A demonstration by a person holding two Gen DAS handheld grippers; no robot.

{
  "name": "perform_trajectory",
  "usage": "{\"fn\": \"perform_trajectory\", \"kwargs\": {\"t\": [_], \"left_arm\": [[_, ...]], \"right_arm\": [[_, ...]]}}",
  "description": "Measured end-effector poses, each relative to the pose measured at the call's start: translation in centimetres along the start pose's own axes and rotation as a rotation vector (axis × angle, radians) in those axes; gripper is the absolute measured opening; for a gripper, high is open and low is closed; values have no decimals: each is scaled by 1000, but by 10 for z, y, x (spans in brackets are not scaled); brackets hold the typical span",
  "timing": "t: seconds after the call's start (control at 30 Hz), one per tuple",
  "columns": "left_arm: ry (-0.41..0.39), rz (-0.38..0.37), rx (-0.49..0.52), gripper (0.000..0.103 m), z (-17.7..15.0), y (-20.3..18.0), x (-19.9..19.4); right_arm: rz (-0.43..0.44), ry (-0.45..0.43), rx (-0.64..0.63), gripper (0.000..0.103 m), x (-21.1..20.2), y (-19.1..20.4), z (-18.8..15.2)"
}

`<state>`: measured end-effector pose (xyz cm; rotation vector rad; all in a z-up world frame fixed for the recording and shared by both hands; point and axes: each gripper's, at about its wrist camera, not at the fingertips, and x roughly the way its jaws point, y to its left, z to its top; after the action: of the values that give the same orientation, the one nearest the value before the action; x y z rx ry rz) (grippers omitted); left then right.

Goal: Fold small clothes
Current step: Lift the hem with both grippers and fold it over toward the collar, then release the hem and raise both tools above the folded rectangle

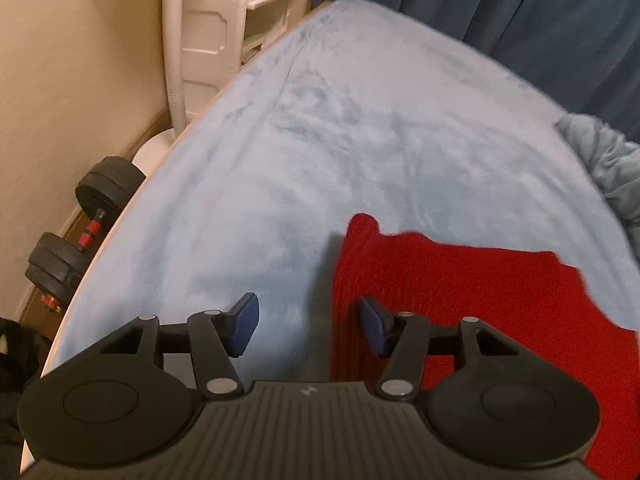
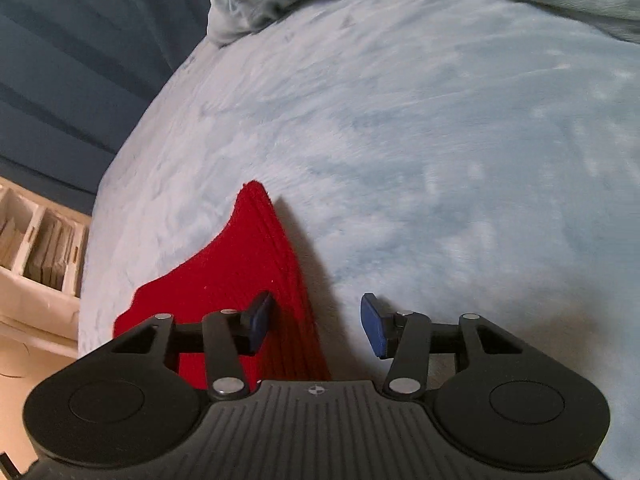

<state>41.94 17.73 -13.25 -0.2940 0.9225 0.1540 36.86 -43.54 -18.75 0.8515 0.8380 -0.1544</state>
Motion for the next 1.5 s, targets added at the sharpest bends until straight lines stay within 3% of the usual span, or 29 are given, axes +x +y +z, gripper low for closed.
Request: {"fn": "perform_trajectory", "kwargs": {"t": [0.07,0.17,0.27,0.3,0.33,0.4,0.53,0.73,0.8,0.9,0.97,1.2,1.4,1.5], "left_arm": [[-2,-58,10,63,-18,2,-26],[-7,-142,34,78,-52,-3,-57],[27,-135,96,81,-87,-12,-61],[54,-91,122,81,-98,-12,-54],[76,-63,145,81,-107,-9,-47],[99,-46,131,85,-116,4,-41],[69,-34,117,91,-117,20,-63],[23,8,127,93,-123,35,-122],[-24,-3,136,93,-130,31,-158],[-97,6,103,103,-143,8,-207],[-132,13,82,103,-156,-13,-235],[-72,68,194,103,-196,-89,-276],[-41,48,208,103,-233,-96,-289],[-50,58,231,103,-245,-97,-296]], "right_arm": [[11,-37,-26,52,-24,-2,-11],[61,-54,-150,52,-55,6,-39],[52,-80,-328,48,-72,20,-73],[14,-98,-377,44,-73,20,-83],[-41,-92,-405,34,-69,17,-89],[-169,-38,-390,33,-58,0,-91],[-138,-49,-300,40,-76,-22,-84],[-193,-21,-255,45,-116,-28,-82],[-140,-58,-303,47,-150,-12,-90],[-53,-98,-400,60,-195,20,-111],[-22,-123,-481,70,-221,43,-133],[-25,-177,-677,75,-270,83,-216],[-36,-194,-719,76,-293,84,-259],[-29,-208,-719,76,-300,83,-263]]}}
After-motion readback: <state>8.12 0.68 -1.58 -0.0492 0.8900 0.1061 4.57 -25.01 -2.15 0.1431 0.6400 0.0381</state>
